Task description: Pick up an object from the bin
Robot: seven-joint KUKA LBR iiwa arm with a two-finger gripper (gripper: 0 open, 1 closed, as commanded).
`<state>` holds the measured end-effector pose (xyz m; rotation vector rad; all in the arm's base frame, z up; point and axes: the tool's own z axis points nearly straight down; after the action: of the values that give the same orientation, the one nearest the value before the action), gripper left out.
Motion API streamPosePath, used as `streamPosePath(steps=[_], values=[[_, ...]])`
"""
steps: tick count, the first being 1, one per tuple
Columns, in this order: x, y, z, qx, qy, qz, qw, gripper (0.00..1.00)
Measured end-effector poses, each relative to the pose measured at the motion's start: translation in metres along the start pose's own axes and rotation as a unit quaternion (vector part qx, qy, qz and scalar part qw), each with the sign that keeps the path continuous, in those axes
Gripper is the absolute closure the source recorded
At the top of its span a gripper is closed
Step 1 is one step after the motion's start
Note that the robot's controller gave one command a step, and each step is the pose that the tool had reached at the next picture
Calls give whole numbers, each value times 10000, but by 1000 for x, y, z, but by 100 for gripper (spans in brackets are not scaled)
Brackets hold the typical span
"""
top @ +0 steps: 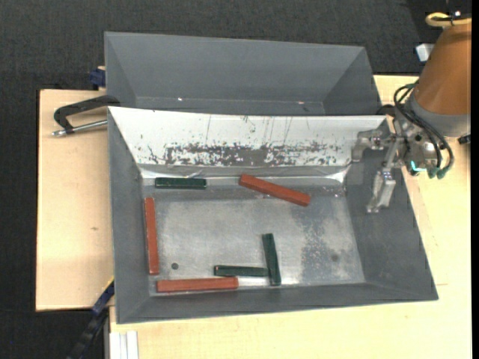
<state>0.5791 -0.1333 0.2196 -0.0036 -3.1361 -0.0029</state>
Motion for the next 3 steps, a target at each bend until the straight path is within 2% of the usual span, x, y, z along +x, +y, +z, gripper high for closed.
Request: streamPosePath(steps=[1, 2, 3], values=[[-2, 1, -5, 8, -41, -10, 10000, 0], [34, 78, 120, -8, -11, -656, 9978, 100], [32, 76, 117, 7, -41, -646, 9979, 100]])
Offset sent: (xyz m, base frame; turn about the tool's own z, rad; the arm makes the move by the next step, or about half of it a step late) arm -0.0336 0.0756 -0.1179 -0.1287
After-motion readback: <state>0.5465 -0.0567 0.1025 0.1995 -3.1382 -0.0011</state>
